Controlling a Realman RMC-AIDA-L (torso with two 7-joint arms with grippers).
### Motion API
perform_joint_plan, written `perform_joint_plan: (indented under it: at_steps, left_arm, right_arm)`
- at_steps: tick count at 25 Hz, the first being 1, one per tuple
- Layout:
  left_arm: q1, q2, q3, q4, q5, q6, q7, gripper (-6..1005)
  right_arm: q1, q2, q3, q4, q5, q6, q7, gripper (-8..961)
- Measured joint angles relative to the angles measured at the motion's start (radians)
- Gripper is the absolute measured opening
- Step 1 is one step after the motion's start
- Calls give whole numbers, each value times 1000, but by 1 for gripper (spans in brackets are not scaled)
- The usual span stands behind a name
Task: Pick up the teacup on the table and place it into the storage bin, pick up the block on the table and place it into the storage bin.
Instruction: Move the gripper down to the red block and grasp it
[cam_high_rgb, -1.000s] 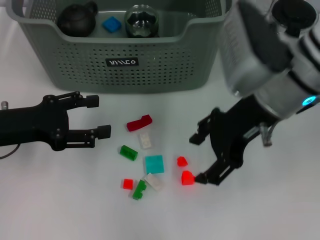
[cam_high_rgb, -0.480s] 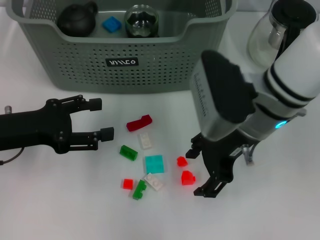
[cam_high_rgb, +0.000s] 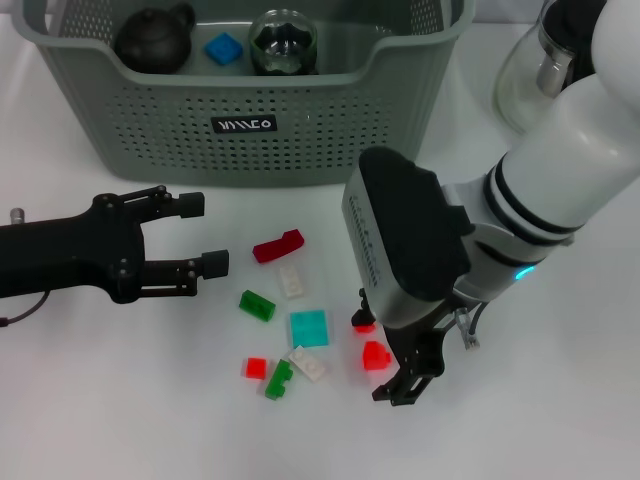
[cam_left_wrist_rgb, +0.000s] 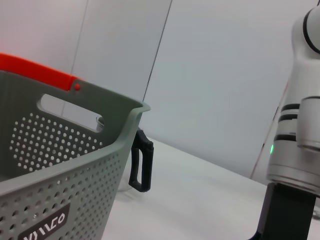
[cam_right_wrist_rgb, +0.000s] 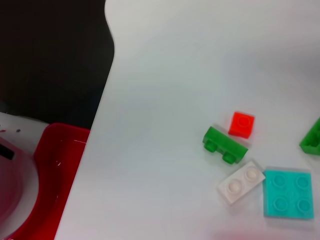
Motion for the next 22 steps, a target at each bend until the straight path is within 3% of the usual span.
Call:
perform_joint_plan:
  at_steps: [15,22]
  left_arm:
    - [-2,0,0,-11,-2,-8,1,872]
    - [-2,0,0,-10,-2,-8,2,872]
  right_arm:
    - [18,3,-38,46,22,33,3,834]
    - [19,3,-41,51,23,34,12,589]
